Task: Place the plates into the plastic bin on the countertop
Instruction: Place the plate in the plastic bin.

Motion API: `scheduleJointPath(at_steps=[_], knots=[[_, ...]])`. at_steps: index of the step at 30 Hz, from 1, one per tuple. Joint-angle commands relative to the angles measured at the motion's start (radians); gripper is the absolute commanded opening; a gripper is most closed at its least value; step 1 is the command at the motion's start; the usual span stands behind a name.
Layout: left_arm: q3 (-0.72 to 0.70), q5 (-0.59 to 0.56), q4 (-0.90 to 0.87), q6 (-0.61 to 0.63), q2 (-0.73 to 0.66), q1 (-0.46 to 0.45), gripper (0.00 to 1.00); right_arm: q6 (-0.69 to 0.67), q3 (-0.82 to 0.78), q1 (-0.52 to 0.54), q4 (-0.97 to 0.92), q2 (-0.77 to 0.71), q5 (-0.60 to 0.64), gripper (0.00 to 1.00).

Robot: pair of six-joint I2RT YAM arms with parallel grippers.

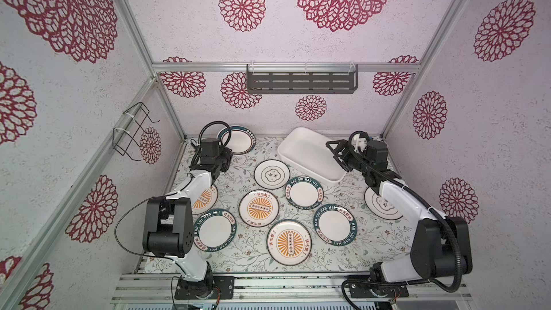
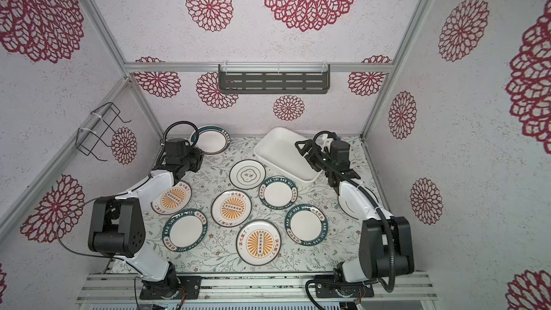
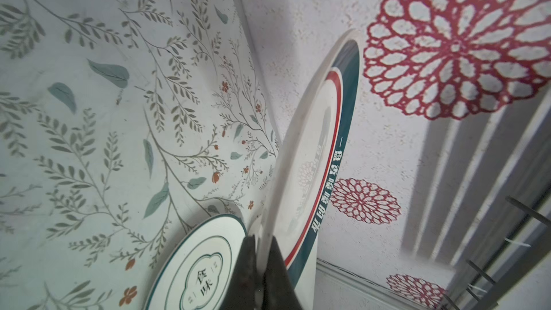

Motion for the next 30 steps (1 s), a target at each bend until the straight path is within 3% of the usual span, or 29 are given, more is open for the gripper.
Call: scheduleJointPath(at_steps=[1,8,17,26,29,30], knots=[[0.061,0.086,-0.025,0.012,-0.021,-0.028,0.01,0.091,0.011,-0.004,0.167,0.026,-0.068,0.99],[0.257,0.216,-0.167,0.066,0.043,-0.130,0.01,0.102,-0.003,-0.001,0.256,0.066,-0.110,0.99],[0.418,0.356,-0.201,0.082,0.150,-0.269,0.01,0.072,-0.046,0.028,0.267,0.038,-0.141,0.96],[0.501,0.437,-0.214,0.088,0.209,-0.354,0.02,0.064,-0.065,0.065,0.273,0.008,-0.085,0.85],[0.531,0.456,-0.235,0.107,0.233,-0.366,0.01,0.082,-0.057,0.078,0.286,0.025,-0.076,0.76],[0.535,0.457,-0.239,0.111,0.237,-0.367,0.01,0.091,-0.053,0.081,0.290,0.035,-0.073,0.69]])
